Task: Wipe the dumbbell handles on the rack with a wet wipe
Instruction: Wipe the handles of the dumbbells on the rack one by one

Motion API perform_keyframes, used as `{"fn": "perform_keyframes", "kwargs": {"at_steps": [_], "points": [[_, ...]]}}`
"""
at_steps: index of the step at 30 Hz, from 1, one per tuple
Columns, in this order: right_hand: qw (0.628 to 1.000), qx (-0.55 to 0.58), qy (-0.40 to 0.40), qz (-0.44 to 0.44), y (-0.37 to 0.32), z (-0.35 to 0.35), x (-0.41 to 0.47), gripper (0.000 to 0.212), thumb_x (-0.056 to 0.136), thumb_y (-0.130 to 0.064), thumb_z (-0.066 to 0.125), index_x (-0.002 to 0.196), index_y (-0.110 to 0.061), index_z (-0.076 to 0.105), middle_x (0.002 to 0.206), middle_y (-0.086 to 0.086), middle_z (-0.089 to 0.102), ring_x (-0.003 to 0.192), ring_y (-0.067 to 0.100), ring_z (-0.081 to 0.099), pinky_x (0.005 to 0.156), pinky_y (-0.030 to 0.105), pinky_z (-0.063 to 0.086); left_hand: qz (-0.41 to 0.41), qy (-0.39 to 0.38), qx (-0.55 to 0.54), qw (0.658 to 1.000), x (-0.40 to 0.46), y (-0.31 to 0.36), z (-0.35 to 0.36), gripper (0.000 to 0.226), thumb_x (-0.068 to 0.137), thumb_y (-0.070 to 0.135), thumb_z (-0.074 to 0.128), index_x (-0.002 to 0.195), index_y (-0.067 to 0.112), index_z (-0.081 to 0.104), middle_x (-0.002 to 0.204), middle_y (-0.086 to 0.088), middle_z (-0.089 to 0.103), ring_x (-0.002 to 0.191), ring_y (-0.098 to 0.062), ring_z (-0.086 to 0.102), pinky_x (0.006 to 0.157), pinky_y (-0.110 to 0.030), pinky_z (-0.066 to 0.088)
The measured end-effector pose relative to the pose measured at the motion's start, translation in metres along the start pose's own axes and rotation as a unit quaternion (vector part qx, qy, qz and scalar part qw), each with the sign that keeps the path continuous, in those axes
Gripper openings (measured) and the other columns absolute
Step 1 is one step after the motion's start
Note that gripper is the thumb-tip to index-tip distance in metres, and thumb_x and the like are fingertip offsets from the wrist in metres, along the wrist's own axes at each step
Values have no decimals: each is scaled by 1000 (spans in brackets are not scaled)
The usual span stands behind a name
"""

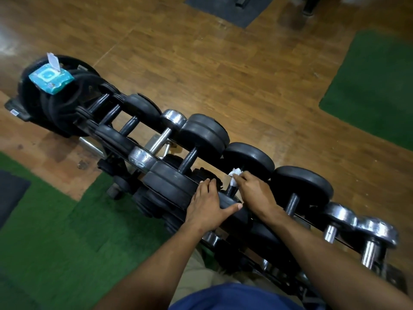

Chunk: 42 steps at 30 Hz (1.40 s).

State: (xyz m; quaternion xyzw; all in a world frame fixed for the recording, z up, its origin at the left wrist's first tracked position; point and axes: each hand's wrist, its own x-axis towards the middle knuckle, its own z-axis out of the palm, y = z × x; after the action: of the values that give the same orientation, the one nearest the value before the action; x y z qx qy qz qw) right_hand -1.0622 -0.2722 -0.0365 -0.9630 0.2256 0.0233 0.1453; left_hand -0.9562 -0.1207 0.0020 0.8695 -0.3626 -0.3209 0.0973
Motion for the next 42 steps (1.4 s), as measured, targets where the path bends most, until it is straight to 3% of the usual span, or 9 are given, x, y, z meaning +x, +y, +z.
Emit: {"fn": "perform_keyframes", "kwargs": {"at_steps": [7, 11, 17, 23, 27, 30, 35, 39, 42], "points": [[997, -44, 1, -57, 2, 1, 4, 45, 83, -11, 70, 126, -15, 58, 110, 6, 59, 94, 27, 62, 62, 36, 51, 5, -12, 5, 1000, -1, 2, -3, 123, 74, 92, 48, 161, 15, 9, 169, -7, 12, 157, -24, 5, 125, -47, 21], [997, -17, 26, 68, 12, 4, 12, 54, 85, -4, 64, 137, -14, 51, 113, 7, 54, 88, 28, 64, 54, 36, 50, 4, -12, 7, 1000, -1, 2, -4, 122, 74, 93, 47, 161, 15, 10, 169, -7, 14, 157, -24, 7, 124, -48, 23], [940, 178, 113, 270, -11, 15, 12, 19, 93, -9, 58, 104, -9, 73, 89, 11, 66, 75, 27, 65, 60, 27, 42, 5, -15, 4, 1000, 0, 0, -3, 123, 73, 94, 46, 160, 15, 11, 168, -8, 15, 157, -24, 6, 124, -49, 23], [850, 357, -22, 386, -8, 16, 7, 16, 85, -13, 69, 71, -9, 74, 69, 7, 71, 70, 24, 69, 56, 31, 51, 6, -8, -1, 1000, 0, 0, -1, 122, 73, 94, 46, 160, 16, 12, 168, -7, 15, 156, -24, 8, 123, -49, 25], [750, 482, 31, 451, 1, 16, 21, 19, 91, -15, 65, 74, -14, 74, 77, 6, 75, 78, 23, 73, 77, 40, 60, 5, -12, 0, 1000, 0, -1, -3, 122, 73, 94, 45, 160, 16, 12, 168, -8, 16, 156, -24, 8, 123, -50, 25], [735, 492, 45, 464, 4, 15, 34, 33, 93, -30, 61, 72, -7, 72, 74, 11, 74, 72, 25, 70, 71, 38, 57, 5, -11, 3, 1000, 0, 0, -3, 122, 74, 93, 47, 160, 16, 12, 168, -9, 16, 156, -25, 8, 123, -50, 24], [674, 584, -54, 450, 0, 12, 25, 19, 94, 2, 57, 77, -4, 62, 67, 11, 58, 53, 13, 50, 52, 22, 42, 8, -6, 6, 1000, 1, -1, -2, 121, 74, 92, 47, 160, 14, 13, 167, -9, 17, 156, -25, 10, 123, -49, 25], [685, 584, -186, 394, -2, 21, 1, 9, 87, 0, 65, 89, 3, 74, 84, 21, 73, 72, 30, 67, 72, 40, 54, 10, -1, 10, 1000, 2, -2, -1, 121, 74, 92, 47, 160, 14, 13, 167, -9, 18, 156, -25, 9, 124, -47, 24], [705, 558, -214, 382, 1, 21, 0, 12, 88, -2, 64, 86, -3, 77, 85, 18, 76, 76, 29, 71, 75, 41, 56, 9, -2, 9, 1000, 1, -1, -1, 121, 74, 92, 47, 161, 14, 12, 167, -9, 17, 156, -24, 8, 124, -46, 23]]}}
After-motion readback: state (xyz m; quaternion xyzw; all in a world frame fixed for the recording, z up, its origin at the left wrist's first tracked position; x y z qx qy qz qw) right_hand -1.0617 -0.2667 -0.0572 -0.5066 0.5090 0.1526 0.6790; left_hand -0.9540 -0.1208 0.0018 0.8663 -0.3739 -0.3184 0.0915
